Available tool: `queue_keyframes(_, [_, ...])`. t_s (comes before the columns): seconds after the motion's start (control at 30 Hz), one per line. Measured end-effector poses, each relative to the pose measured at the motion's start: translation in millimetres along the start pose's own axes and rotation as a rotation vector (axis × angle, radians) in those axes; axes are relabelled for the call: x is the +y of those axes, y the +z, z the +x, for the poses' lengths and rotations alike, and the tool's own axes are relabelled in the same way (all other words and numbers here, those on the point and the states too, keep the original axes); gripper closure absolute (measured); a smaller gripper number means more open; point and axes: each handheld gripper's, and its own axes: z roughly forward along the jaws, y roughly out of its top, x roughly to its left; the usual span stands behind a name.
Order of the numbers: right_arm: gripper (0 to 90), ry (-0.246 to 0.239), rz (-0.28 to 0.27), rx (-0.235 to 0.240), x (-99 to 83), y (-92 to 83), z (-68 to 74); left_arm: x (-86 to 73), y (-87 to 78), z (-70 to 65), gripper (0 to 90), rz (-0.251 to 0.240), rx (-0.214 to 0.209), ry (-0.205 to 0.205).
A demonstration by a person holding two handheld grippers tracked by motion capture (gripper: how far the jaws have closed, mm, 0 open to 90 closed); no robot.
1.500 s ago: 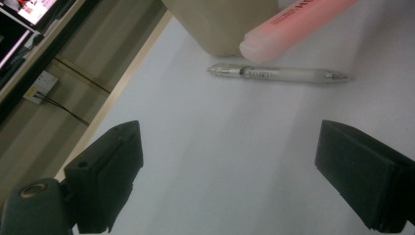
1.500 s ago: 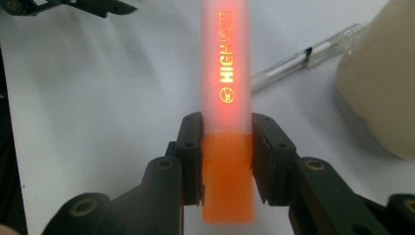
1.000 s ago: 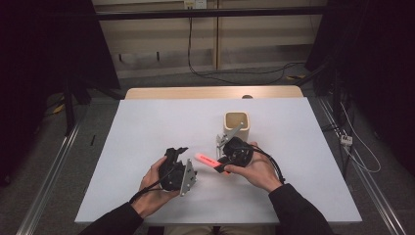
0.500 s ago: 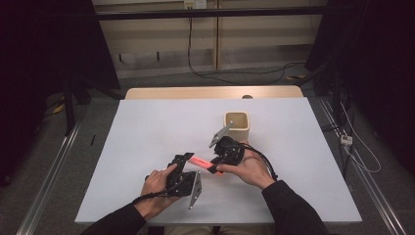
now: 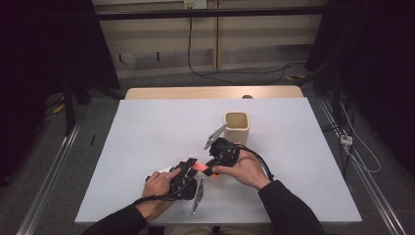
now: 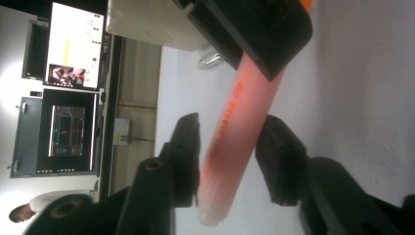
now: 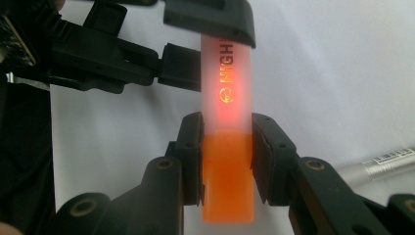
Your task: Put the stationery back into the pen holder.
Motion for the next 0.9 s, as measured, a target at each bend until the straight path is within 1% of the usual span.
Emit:
queue_keyframes(0.07, [67.7, 0.002, -0.003, 0.010, -0.3, 0.3, -0.3, 0.5, 1.4, -2.1, 66.6, 0.006, 0.005, 0.019])
queue_keyframes(0.1, [67.7, 0.002, 0.004, 0.005, -0.5, 0.5, 0.2, 0.5, 2.3, -3.5, 67.4, 0.005, 0.004, 0.016])
queue_keyframes(0.13, [67.7, 0.002, 0.007, -0.002, -0.6, 1.2, 0.7, 0.9, 2.4, -3.2, 67.9, 0.015, 0.003, 0.035])
queue_keyframes(0.2, [67.7, 0.008, 0.005, -0.004, -0.5, 2.1, 0.5, 1.1, 3.0, -4.6, 69.0, 0.026, 0.007, 0.043])
queue_keyframes(0.23, [67.6, 0.004, 0.000, -0.002, -0.6, 1.9, -0.4, 1.3, 2.9, -4.8, 70.1, 0.032, 0.009, 0.055])
queue_keyframes(0.3, [67.6, 0.008, -0.008, 0.001, -0.5, 1.2, -0.9, 1.4, 2.9, -5.3, 71.7, 0.035, 0.009, 0.058])
queue_keyframes(0.33, [67.6, 0.005, -0.014, 0.001, -0.5, 0.6, -1.1, 1.3, 2.8, -5.1, 72.4, 0.033, 0.003, 0.053])
queue_keyframes(0.37, [67.4, 0.007, -0.017, 0.004, -0.7, -0.3, -0.9, 0.6, 2.9, -5.7, 73.0, 0.022, 0.008, 0.030])
queue_keyframes(0.4, [67.0, 0.003, -0.023, -0.002, -0.8, -1.3, -0.7, 0.4, 3.0, -4.8, 75.7, 0.017, -0.003, 0.028])
queue_keyframes(0.43, [67.0, -0.003, -0.022, -0.008, -0.8, -2.8, -0.5, 0.7, 3.2, -3.3, 76.7, 0.023, -0.013, 0.032])
queue_keyframes(0.6, [66.6, -0.007, -0.046, -0.019, -2.3, -4.2, 1.1, 0.2, 2.7, -2.0, 77.1, 0.017, -0.020, -0.008])
queue_keyframes(0.63, [66.0, -0.002, -0.052, -0.021, -2.8, -4.7, 1.9, -0.1, 2.6, -1.4, 77.1, 0.012, -0.024, -0.027])
queue_keyframes(0.67, [64.8, -0.010, -0.062, -0.023, -3.4, -4.9, 1.4, -0.6, 2.1, -1.1, 77.2, 0.012, -0.025, -0.051])
queue_keyframes(0.7, [63.7, -0.006, -0.059, -0.026, -3.8, -5.7, 1.9, -0.9, 2.1, 0.9, 77.2, 0.013, -0.032, -0.051])
queue_keyframes(0.73, [63.3, -0.003, -0.057, -0.035, -4.2, -6.7, 2.6, -1.7, 2.5, 1.3, 77.2, 0.006, -0.036, -0.074])
queue_keyframes(0.77, [61.7, -0.005, -0.052, -0.052, -4.2, -8.1, 3.3, -2.6, 2.1, 3.0, 77.2, 0.013, -0.041, -0.080])
queue_keyframes(0.8, [59.4, -0.008, -0.057, -0.060, -5.0, -9.4, 3.5, -3.8, 2.9, 3.9, 77.2, 0.013, -0.047, -0.101])
queue_keyframes(0.83, [56.7, -0.007, -0.069, -0.055, -5.9, -10.3, 3.2, -4.8, 2.9, 5.0, 77.2, 0.027, -0.053, -0.117])
queue_keyframes(0.87, [54.3, -0.006, -0.076, -0.060, -7.2, -11.4, 3.0, -6.7, 4.3, 4.8, 77.2, 0.013, -0.062, -0.154])
queue_keyframes(0.9, [52.5, -0.003, -0.079, -0.074, -8.6, -12.3, 3.1, -8.2, 4.7, 7.2, 77.2, 0.014, -0.074, -0.161])
